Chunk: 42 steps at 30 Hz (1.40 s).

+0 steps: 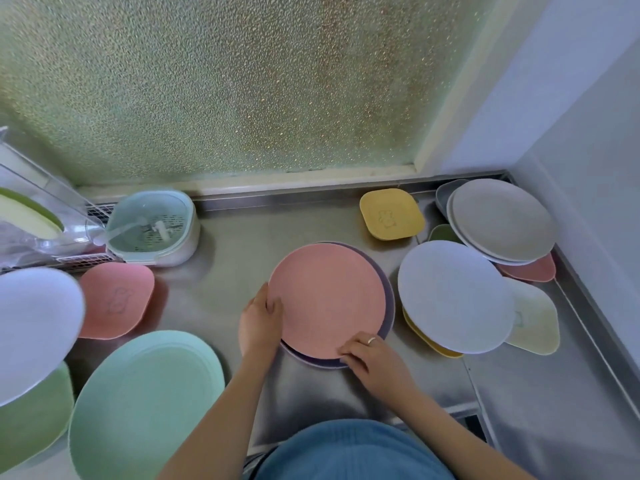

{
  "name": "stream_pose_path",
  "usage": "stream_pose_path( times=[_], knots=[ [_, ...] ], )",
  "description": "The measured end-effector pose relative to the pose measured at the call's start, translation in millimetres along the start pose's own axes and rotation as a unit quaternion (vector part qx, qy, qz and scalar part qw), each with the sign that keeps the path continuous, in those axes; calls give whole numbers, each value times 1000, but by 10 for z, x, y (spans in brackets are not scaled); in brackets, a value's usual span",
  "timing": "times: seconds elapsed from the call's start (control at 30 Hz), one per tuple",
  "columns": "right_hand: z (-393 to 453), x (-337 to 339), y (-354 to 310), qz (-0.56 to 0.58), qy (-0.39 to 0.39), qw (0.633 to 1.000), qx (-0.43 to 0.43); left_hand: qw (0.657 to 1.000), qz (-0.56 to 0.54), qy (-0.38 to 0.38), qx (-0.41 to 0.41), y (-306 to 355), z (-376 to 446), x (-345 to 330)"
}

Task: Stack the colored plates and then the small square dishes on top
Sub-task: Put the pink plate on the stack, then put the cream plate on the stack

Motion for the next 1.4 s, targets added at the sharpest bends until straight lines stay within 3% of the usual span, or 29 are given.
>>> stream_pose_path(
  times=[0.13,0.33,0.5,0.63,0.77,0.87,1.03,1.17,1.4],
  knots=[
    [94,144,48,12,-13,1000,-5,999,30,-9,-11,11,13,39],
    [190,415,465,-1,57,997,-58,997,58,-2,-53,9,-25,0],
    [171,395,524,-10,53,997,-49,994,76,-10,-76,110,-47,13],
    [171,392,576,-18,69,997,-42,981,151,18,-120,163,-115,48],
    [240,434,580,-45,88,995,-17,987,123,39,-96,139,-126,38],
    [384,685,619,-68,138,988,-19,995,59,79,-30,98,-113,68],
    [653,1514,1269,-126,303,929,-169,997,5,79,23,153,-159,57],
    [770,1786,1884,-194,282,897,-281,993,-14,95,67,168,-143,75],
    [900,1753,2189,-208,254,898,-293,993,-10,101,67,195,-171,93]
  ],
)
Point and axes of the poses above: each hand's wrist, its own z-axis towards the middle knuckle, its own x-axis out of the back of the hand, y = z × x, the point moved 6 cm from there along z, towards the middle knuckle, and after that the axes turned 9 degrees about y, right-handed, at the moved point
